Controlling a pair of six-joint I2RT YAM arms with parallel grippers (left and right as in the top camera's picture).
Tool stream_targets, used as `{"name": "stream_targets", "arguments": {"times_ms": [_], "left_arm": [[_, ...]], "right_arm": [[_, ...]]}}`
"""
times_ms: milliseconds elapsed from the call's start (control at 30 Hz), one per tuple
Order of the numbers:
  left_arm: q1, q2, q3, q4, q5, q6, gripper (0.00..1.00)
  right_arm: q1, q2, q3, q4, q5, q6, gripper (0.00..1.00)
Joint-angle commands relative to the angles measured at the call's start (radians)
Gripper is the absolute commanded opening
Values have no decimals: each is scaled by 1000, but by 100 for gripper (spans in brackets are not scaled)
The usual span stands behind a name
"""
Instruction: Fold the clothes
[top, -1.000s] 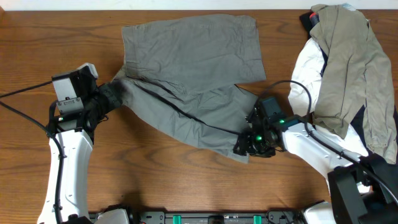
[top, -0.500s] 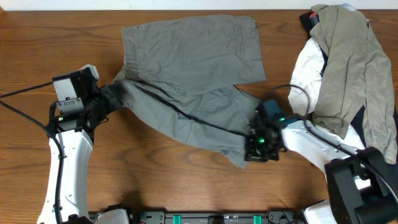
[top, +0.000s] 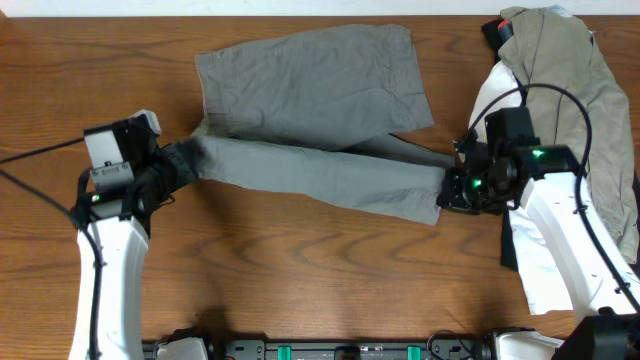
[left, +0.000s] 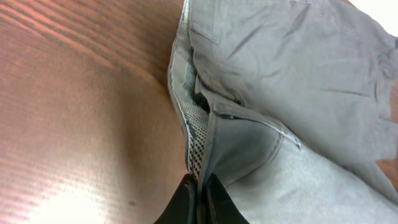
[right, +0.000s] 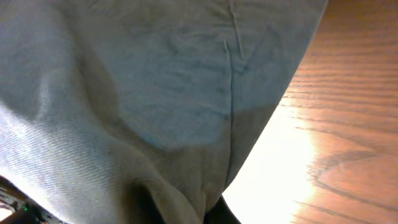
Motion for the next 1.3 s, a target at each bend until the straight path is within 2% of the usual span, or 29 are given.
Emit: {"name": "stream_targets", "arguments": {"times_ms": [0,333,733,967,1267], "left_arm": [[1,-87,17,-32,-12,18,6],[1,-251,17,-243,-12,17,6],[0,-311,17,-413,-12,17,6],[-1,-385,17,-261,-13,18,6],[-1,-238,17,-3,-13,25,6]], "right_arm": [[-23,-9,75,-30,23,-71,1],[-76,-20,291,-178,56,-167,1],[-102,-72,335,-276,118,-190,1],[-100,-66,335,-58,119,-193,1],[-68,39,335,287,119,-194,1]]}}
